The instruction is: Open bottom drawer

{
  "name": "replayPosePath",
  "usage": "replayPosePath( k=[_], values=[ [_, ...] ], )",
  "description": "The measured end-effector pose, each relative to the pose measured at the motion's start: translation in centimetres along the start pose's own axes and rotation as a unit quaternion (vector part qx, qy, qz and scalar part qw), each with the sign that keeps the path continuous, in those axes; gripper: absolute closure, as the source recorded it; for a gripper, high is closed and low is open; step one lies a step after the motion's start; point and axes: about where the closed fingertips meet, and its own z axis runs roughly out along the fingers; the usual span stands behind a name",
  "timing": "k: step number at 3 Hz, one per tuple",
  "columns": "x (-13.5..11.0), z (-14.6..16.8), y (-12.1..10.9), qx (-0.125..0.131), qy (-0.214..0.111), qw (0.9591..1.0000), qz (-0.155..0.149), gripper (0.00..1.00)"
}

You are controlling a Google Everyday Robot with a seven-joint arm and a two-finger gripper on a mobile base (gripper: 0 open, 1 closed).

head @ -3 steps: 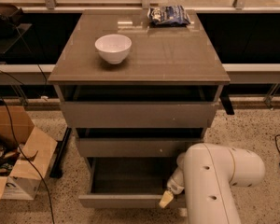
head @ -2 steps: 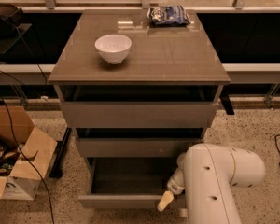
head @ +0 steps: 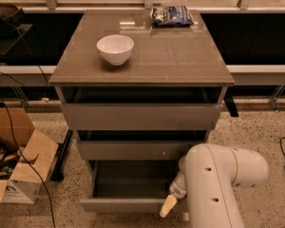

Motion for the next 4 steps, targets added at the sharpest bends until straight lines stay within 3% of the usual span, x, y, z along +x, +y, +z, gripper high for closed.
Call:
replayPosePath(
  k=[1,3,4],
  values=[
    [1.8,-0.4,2.0,-0.003,0.017,0.9999,-0.004,0.00],
    [5.5,1.1,5.0,-0.048,0.027,0.9983,0.017,0.42],
    [7.4,1.6,6.3,-0.068,0.029,0.9964,0.040,0.31]
  ],
)
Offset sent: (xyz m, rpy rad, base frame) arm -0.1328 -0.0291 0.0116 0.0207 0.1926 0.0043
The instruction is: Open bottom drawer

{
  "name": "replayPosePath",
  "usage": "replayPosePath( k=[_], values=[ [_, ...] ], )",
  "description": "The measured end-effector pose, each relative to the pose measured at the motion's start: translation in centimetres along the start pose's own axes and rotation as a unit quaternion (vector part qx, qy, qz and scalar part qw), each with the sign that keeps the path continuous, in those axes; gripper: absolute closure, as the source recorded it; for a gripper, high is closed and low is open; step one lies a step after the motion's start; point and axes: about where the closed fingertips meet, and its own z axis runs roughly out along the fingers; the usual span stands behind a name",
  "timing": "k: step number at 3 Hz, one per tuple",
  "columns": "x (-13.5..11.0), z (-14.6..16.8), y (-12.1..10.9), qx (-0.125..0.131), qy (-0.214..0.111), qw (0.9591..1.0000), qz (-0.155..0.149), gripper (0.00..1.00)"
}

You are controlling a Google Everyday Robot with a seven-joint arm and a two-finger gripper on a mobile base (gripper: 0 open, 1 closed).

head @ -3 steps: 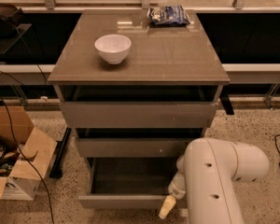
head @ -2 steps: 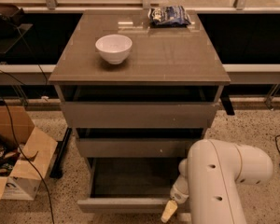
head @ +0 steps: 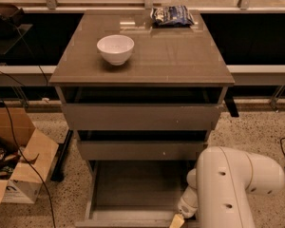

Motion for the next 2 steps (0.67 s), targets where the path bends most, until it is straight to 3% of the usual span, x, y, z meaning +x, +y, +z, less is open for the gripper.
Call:
replayPosePath(
  k=[1,2],
  values=[
    [1.02,0.32,0.35,-0.007,0.000,0.9999,0.012,0.07],
    [1.02,0.32,0.35,-0.007,0.000,0.9999,0.012,0.00]
  ],
)
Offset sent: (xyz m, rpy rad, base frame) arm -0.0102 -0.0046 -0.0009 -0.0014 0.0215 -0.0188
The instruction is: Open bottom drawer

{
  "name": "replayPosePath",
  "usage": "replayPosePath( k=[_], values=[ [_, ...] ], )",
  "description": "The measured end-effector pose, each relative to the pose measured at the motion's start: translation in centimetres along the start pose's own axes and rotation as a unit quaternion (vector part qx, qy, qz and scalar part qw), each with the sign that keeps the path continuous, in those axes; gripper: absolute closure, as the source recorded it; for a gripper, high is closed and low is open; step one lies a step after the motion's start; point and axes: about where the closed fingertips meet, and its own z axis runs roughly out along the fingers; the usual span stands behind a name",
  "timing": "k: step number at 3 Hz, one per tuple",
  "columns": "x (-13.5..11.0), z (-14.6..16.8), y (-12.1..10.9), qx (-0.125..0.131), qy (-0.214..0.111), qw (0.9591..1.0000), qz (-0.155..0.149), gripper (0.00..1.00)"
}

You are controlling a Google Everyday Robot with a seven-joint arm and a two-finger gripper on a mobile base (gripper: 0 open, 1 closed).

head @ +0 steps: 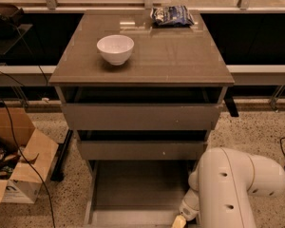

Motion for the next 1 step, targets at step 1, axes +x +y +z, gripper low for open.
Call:
replayPosePath(
  k=[1],
  values=[
    [0.00,0.00,0.00,0.000,0.000,1.0000,0.000,0.00]
  ],
)
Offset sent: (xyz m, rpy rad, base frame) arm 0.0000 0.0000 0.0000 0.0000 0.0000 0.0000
